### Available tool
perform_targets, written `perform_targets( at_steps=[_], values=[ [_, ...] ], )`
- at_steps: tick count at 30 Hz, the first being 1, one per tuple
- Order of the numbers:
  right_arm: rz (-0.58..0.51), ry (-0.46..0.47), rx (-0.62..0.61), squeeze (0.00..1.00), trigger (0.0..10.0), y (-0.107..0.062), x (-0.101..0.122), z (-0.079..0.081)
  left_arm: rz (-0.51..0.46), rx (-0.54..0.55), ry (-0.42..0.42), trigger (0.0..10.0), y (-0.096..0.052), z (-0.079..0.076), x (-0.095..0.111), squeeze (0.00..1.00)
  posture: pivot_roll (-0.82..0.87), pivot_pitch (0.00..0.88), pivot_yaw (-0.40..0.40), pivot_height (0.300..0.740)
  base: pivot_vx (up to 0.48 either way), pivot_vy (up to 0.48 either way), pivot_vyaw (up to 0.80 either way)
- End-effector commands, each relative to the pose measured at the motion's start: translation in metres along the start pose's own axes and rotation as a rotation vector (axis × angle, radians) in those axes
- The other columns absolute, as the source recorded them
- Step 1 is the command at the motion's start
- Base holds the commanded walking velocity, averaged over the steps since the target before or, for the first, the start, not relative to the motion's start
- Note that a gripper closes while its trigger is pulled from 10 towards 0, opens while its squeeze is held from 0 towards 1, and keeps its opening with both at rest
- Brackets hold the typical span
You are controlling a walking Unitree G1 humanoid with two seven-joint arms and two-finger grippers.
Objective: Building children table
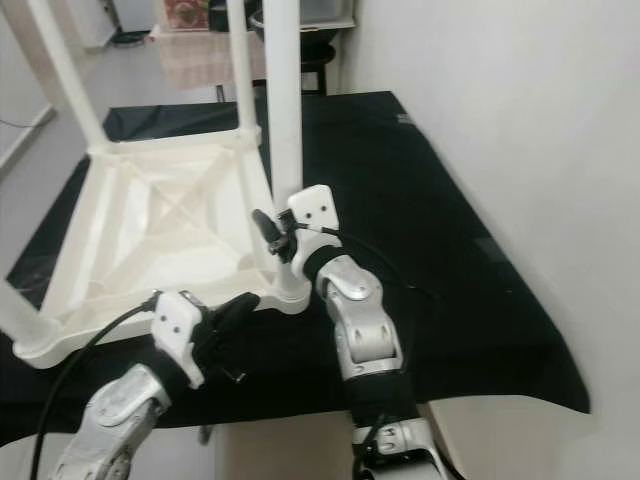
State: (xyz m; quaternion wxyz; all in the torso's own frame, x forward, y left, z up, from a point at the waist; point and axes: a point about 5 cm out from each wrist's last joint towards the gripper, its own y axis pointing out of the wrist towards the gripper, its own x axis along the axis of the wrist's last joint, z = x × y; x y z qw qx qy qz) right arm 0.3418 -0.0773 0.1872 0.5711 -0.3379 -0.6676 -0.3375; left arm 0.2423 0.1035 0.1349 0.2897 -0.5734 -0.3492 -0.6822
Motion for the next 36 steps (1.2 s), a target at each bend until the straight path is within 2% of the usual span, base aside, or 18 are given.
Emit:
perform_targets(
  at_steps=[1, 3, 7, 8, 11, 12, 14, 17, 21, 22, 23, 31, 35, 36],
  values=[
    [0.125, 0.045, 0.01, 1.0, 10.0, -0.004, -0.031, 0.003, 0.021, 0.009, 0.01, 10.0, -0.001, 0.002, -0.003, 0.0, 0.03, 0.11, -0.008, 0.74, 0.0, 0.0, 0.0],
    [0.125, 0.045, 0.01, 1.0, 10.0, -0.004, -0.031, 0.003, 0.021, 0.009, 0.01, 10.0, -0.001, 0.002, -0.003, 0.0, 0.03, 0.11, -0.008, 0.74, 0.0, 0.0, 0.0],
    [0.023, 0.089, 0.165, 1.0, 10.0, 0.004, -0.007, 0.002, 0.019, 0.003, 0.001, 10.0, 0.001, 0.001, -0.003, 0.0, 0.02, 0.109, -0.006, 0.74, 0.0, 0.0, 0.0],
    [0.0, 0.086, 0.226, 0.0, 10.0, 0.005, -0.001, -0.001, 0.018, 0.001, -0.001, 10.0, 0.002, 0.001, -0.002, 0.0, 0.03, 0.109, -0.011, 0.74, 0.0, 0.0, 0.0],
    [-0.002, 0.057, 0.417, 0.0, 10.0, 0.004, -0.002, -0.011, 0.016, 0.001, -0.002, 10.0, 0.002, 0.001, -0.002, 0.0, 0.04, 0.108, -0.012, 0.74, 0.0, 0.0, 0.0],
    [-0.002, 0.057, 0.417, 0.0, 10.0, 0.004, -0.002, -0.011, 0.016, 0.001, -0.002, 10.0, 0.002, 0.001, -0.002, 0.0, 0.04, 0.108, -0.012, 0.74, 0.0, 0.0, 0.0],
    [0.028, 0.036, 0.527, 0.0, 10.0, 0.005, -0.004, -0.019, 0.016, 0.002, 0.001, 10.0, 0.001, 0.001, -0.002, 0.0, 0.07, 0.107, -0.02, 0.74, 0.0, 0.0, 0.0],
    [0.037, 0.033, 0.555, 0.0, 10.0, 0.006, -0.004, -0.021, 0.016, 0.003, 0.002, 10.0, 0.001, 0.001, -0.002, 0.0, 0.07, 0.107, -0.02, 0.74, 0.0, 0.0, 0.0],
    [0.042, 0.062, 0.626, 0.0, 10.0, 0.015, 0.006, -0.03, 0.019, 0.003, 0.008, 10.0, 0.001, 0.0, -0.002, 0.0, 0.08, 0.107, -0.022, 0.74, 0.0, 0.0, 0.0],
    [0.043, 0.069, 0.64, 0.0, 3.9, 0.017, 0.009, -0.031, 0.02, 0.002, 0.009, 10.0, 0.001, 0.0, -0.002, 0.0, 0.08, 0.107, -0.022, 0.74, 0.0, 0.0, 0.0],
    [0.051, 0.076, 0.653, 0.0, 0.0, 0.018, 0.01, -0.031, 0.021, 0.002, 0.009, 10.0, 0.001, 0.0, -0.002, 0.0, 0.08, 0.107, -0.023, 0.74, 0.0, 0.0, 0.0],
    [0.107, 0.081, 0.666, 0.0, 0.0, 0.017, -0.002, -0.035, 0.022, 0.0, 0.01, 10.0, 0.001, -0.001, -0.003, 0.0, 0.08, 0.11, -0.021, 0.74, 0.0, 0.0, 0.0],
    [0.117, 0.093, 0.636, 0.0, 0.0, 0.012, -0.008, -0.042, 0.022, -0.001, 0.008, 10.0, 0.0, -0.002, -0.003, 0.0, 0.08, 0.113, -0.019, 0.74, 0.0, 0.0, 0.0],
    [0.132, 0.082, 0.586, 0.0, 0.0, 0.01, -0.012, -0.046, 0.022, -0.001, 0.007, 10.0, 0.0, -0.002, -0.003, 0.0, 0.07, 0.113, -0.022, 0.74, 0.0, 0.0, 0.0]
  ],
)
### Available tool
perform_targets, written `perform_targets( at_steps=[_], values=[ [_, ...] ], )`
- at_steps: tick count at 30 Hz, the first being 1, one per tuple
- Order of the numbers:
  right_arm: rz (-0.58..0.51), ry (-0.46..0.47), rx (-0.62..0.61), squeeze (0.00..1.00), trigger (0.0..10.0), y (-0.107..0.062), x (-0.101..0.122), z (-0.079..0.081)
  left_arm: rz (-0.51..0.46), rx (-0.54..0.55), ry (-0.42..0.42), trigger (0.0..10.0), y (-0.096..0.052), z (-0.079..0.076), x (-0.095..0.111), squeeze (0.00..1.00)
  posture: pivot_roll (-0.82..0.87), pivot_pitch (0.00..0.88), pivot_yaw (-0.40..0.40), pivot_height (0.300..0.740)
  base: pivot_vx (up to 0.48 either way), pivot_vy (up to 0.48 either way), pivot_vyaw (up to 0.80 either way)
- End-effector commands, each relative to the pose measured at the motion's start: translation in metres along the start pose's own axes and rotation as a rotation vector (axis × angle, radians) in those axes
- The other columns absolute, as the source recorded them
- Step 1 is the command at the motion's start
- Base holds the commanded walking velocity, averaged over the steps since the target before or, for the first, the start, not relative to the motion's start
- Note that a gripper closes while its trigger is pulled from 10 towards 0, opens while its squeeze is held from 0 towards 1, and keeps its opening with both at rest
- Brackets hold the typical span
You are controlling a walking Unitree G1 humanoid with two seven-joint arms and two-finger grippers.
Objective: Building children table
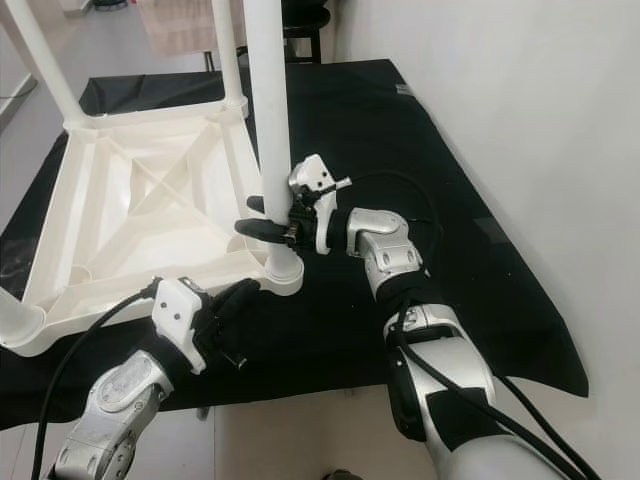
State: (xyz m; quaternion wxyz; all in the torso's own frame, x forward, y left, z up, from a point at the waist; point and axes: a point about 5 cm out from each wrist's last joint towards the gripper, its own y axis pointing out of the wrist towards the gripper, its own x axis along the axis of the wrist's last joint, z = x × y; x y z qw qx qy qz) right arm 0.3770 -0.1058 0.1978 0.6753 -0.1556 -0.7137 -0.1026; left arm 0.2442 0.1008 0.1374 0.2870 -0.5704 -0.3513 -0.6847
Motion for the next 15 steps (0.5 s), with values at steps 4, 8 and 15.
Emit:
perform_targets(
  at_steps=[4, 8, 15],
  values=[
    [0.11, 0.008, -0.202, 0.0, 0.0, -0.012, -0.026, -0.007, 0.03, -0.001, 0.001, 10.0, -0.004, -0.002, -0.005, 0.0, 0.07, 0.119, -0.027, 0.74, 0.0, 0.0, 0.0],
    [0.145, 0.088, -0.69, 0.0, 0.0, -0.02, -0.045, -0.012, 0.03, 0.002, 0.003, 10.0, -0.005, 0.0, -0.005, 0.0, 0.05, 0.126, -0.024, 0.74, 0.0, 0.0, 0.0],
    [0.156, 0.062, -0.714, 0.0, 0.0, -0.001, -0.056, 0.053, 0.031, 0.003, 0.001, 10.0, -0.004, 0.003, -0.006, 0.0, 0.04, 0.102, -0.025, 0.74, 0.0, 0.0, 0.0]
  ],
)
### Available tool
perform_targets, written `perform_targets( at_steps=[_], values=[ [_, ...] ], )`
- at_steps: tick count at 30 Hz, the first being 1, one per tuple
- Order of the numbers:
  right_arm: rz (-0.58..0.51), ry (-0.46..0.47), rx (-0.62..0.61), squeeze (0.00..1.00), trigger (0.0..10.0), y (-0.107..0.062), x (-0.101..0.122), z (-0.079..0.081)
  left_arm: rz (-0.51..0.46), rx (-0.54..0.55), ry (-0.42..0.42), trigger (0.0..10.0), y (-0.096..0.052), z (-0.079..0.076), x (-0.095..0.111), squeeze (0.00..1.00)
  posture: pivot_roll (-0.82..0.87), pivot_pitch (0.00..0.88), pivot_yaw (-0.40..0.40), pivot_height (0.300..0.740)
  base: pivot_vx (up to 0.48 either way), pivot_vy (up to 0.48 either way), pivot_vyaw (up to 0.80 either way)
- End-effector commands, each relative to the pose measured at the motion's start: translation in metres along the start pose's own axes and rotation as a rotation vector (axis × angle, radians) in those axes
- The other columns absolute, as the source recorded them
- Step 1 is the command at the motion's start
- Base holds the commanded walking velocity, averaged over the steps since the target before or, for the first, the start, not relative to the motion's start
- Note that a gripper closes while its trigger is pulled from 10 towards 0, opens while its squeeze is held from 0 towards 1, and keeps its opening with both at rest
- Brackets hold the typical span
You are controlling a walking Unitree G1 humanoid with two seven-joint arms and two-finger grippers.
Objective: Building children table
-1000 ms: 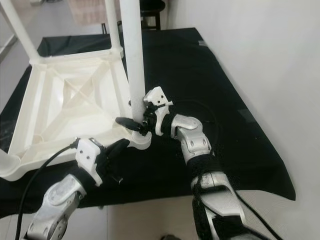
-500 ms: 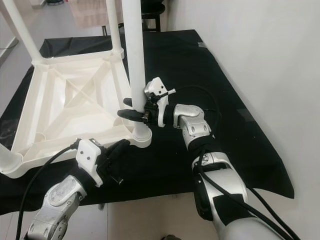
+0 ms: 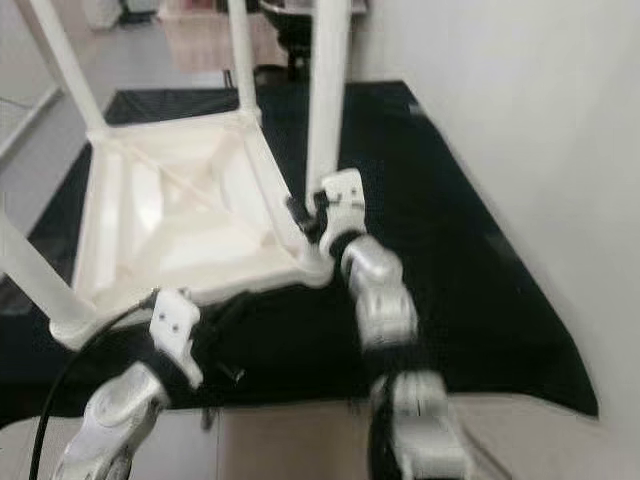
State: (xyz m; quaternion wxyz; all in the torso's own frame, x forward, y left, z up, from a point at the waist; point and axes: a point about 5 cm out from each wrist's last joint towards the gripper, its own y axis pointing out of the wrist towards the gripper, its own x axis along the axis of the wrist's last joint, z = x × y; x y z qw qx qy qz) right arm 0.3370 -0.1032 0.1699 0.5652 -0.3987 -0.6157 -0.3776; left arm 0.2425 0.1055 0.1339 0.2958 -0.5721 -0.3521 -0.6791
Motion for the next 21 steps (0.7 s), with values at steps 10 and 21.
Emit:
perform_targets(
  at_steps=[10, 21],
  values=[
    [0.154, -0.004, 0.279, 1.0, 10.0, 0.008, -0.021, 0.037, 0.015, -0.002, 0.009, 10.0, 0.002, -0.001, -0.005, 0.0, 0.05, 0.091, -0.033, 0.74, 0.0, 0.0, 0.0],
    [-0.07, -0.068, 0.755, 0.02, 10.0, -0.003, 0.028, 0.041, 0.016, -0.014, -0.004, 10.0, 0.001, -0.002, -0.006, 0.0, 0.06, 0.085, -0.041, 0.74, 0.0, 0.0, 0.0]
  ],
)
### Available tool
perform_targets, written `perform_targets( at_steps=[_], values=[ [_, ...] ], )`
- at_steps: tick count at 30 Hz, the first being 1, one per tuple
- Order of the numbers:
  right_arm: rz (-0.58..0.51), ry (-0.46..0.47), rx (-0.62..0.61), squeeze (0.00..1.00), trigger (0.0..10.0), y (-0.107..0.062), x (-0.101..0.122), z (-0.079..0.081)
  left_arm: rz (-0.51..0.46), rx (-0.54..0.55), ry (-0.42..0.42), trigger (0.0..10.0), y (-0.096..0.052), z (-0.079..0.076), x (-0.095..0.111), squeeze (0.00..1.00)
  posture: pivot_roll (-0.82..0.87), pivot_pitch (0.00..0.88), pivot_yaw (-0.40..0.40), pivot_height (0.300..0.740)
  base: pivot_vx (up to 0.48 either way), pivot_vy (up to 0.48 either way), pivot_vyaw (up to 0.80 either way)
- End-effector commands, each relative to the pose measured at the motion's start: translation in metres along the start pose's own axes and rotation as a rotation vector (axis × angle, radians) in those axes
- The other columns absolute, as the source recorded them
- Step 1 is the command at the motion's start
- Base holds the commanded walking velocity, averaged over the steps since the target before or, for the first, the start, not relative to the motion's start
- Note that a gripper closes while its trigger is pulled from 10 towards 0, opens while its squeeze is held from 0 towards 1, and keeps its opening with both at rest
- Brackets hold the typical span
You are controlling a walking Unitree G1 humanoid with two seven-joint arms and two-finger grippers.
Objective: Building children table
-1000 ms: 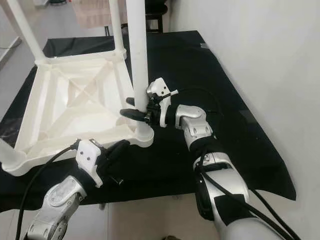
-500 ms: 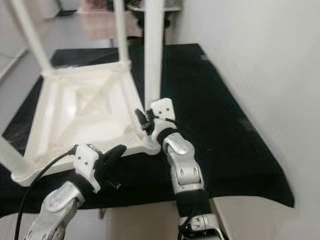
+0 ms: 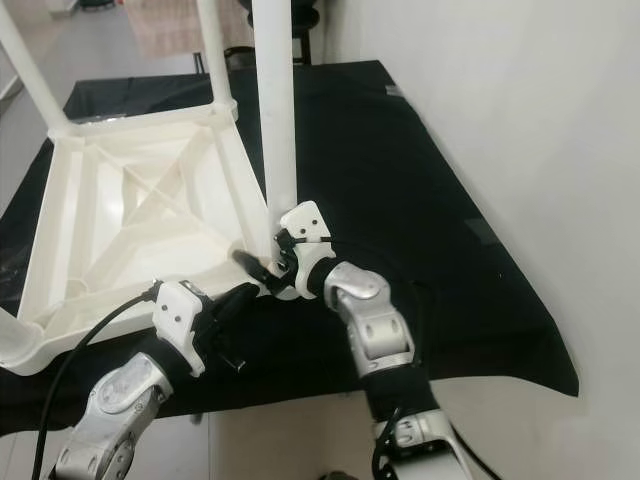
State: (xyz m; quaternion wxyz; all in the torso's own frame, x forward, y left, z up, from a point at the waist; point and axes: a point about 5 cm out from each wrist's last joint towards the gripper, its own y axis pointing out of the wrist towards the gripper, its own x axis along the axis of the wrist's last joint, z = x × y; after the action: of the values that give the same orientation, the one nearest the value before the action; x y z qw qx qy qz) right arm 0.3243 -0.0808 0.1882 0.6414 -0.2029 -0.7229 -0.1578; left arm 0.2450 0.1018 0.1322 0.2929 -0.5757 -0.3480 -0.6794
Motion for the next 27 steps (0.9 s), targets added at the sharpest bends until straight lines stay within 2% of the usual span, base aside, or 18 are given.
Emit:
perform_targets(
  at_steps=[1, 2, 6, 7, 8, 12, 16, 23, 25, 26, 27],
  values=[
    [-0.055, -0.031, 0.168, 0.02, 10.0, 0.008, 0.011, 0.014, 0.012, -0.002, 0.003, 10.0, -0.003, -0.001, -0.003, 0.0, 0.06, 0.086, -0.041, 0.74, 0.0, 0.0, 0.0],
    [-0.033, -0.072, 0.202, 0.0, 10.0, 0.008, 0.011, 0.011, 0.011, -0.001, 0.005, 10.0, -0.003, -0.002, -0.003, 0.0, 0.06, 0.086, -0.041, 0.74, 0.0, 0.0, 0.0],
    [0.02, -0.134, 0.23, 0.0, 10.0, 0.009, 0.009, 0.002, 0.011, 0.0, 0.006, 10.0, -0.002, -0.002, -0.003, 0.0, 0.07, 0.085, -0.045, 0.74, 0.0, 0.0, 0.0],
    [0.057, -0.15, 0.26, 0.0, 4.1, 0.01, 0.012, -0.01, 0.01, -0.001, 0.006, 10.0, -0.002, -0.003, -0.003, 0.0, 0.07, 0.089, -0.044, 0.74, 0.0, 0.0, 0.0],
    [0.067, -0.149, 0.262, 0.0, 0.0, 0.011, 0.013, -0.015, 0.009, -0.001, 0.006, 10.0, -0.002, -0.003, -0.003, 0.0, 0.07, 0.089, -0.044, 0.74, 0.0, 0.0, 0.0],
    [0.103, -0.158, 0.242, 0.0, 0.0, 0.012, 0.011, -0.024, 0.008, -0.001, 0.005, 10.0, -0.002, -0.003, -0.003, 0.0, 0.07, 0.089, -0.044, 0.74, 0.0, 0.0, 0.0],
    [0.177, -0.153, 0.184, 0.0, 0.0, 0.009, -0.002, -0.036, 0.006, 0.001, 0.008, 10.0, -0.001, -0.003, -0.002, 0.0, 0.07, 0.097, -0.047, 0.74, 0.0, 0.0, 0.0],
    [0.199, -0.126, 0.166, 0.0, 0.0, 0.0, -0.016, -0.034, 0.006, 0.003, 0.01, 10.0, -0.001, -0.003, -0.002, 0.0, 0.06, 0.105, -0.042, 0.74, 0.0, 0.0, 0.0],
    [0.231, -0.108, 0.072, 0.0, 0.0, -0.01, -0.029, -0.033, 0.006, 0.003, 0.009, 10.0, -0.001, -0.002, -0.002, 0.0, 0.05, 0.109, -0.047, 0.74, 0.0, 0.0, 0.0],
    [0.231, -0.108, 0.072, 0.0, 0.0, -0.01, -0.029, -0.033, 0.006, 0.003, 0.009, 10.0, -0.001, -0.002, -0.002, 0.0, 0.05, 0.109, -0.047, 0.74, 0.0, 0.0, 0.0],
    [0.266, -0.065, -0.13, 0.0, 0.0, -0.014, -0.039, -0.036, 0.006, 0.004, 0.009, 10.0, -0.002, -0.001, -0.002, 0.0, 0.04, 0.116, -0.046, 0.74, 0.0, 0.0, 0.0]
  ],
)
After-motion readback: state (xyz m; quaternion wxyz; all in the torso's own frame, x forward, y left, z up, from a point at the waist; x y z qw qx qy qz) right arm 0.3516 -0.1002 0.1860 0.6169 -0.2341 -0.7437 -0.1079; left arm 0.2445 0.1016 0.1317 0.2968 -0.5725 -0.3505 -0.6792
